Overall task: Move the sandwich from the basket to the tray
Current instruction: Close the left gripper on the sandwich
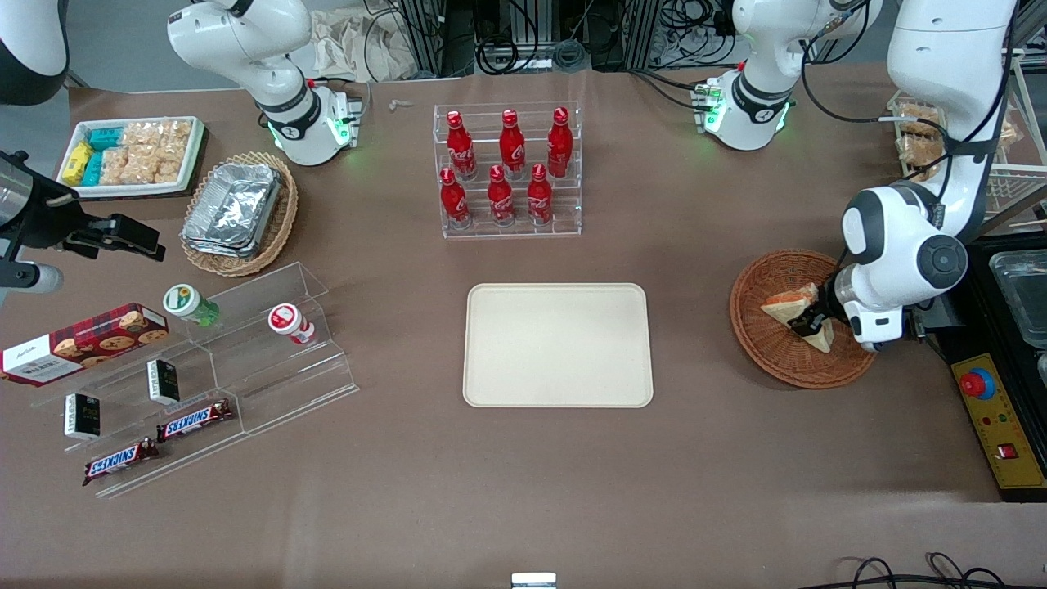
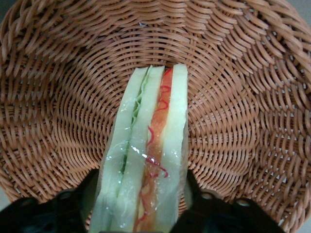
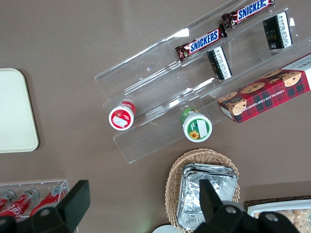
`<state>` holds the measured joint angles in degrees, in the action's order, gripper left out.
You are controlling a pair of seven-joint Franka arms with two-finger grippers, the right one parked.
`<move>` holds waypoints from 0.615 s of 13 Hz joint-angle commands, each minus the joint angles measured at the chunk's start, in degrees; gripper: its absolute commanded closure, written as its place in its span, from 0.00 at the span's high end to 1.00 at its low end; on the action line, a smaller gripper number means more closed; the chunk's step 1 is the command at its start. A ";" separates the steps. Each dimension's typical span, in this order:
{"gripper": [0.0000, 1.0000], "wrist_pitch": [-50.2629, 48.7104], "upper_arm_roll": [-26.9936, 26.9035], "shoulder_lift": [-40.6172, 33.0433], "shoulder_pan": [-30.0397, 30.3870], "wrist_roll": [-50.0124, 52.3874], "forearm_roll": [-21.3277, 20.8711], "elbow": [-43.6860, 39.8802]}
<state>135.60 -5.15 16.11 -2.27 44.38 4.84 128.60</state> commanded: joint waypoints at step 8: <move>0.00 -14.19 1.45 -9.25 -1.33 -0.09 -0.36 -7.54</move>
<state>127.81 -4.44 9.53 -2.80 44.25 4.82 124.90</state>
